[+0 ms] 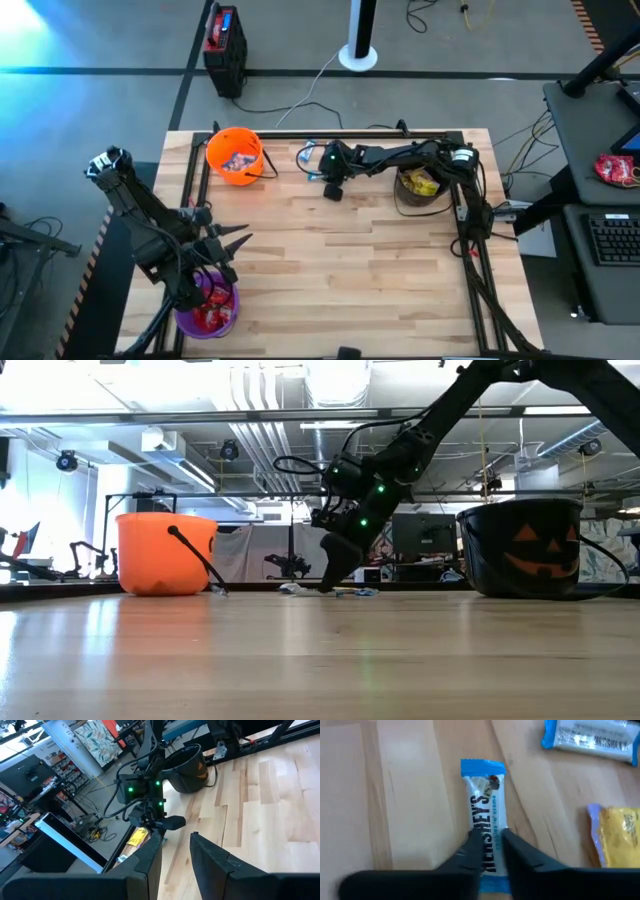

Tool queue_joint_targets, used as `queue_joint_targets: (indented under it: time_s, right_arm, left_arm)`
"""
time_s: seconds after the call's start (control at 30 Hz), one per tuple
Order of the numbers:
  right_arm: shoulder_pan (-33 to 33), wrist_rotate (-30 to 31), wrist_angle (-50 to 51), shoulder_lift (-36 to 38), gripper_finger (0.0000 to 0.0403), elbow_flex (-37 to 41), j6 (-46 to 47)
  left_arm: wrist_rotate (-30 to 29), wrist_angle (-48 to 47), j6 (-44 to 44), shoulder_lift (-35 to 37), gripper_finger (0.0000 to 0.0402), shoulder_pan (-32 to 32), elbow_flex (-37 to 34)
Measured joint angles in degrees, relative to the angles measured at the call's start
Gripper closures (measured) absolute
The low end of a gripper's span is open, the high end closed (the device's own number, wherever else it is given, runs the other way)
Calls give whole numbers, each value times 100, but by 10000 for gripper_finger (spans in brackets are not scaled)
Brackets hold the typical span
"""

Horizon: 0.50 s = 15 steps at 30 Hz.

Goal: Sort candy by brand, put in halloween buckets
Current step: Put the white chocolate bar into the orange bucket

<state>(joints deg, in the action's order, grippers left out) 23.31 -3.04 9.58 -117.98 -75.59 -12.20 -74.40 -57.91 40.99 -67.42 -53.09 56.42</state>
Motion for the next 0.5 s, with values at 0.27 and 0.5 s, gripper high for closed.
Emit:
queue_joint_targets:
  time_s: [0.27,0.5]
  right_arm:
    - [-48,-129,20,170,397,19,-78]
    - [-211,-149,103,484,396,92,-196]
  left_arm:
    - [-10,7,29,0,316,5,0]
    - [-7,9,42,0,316,5,0]
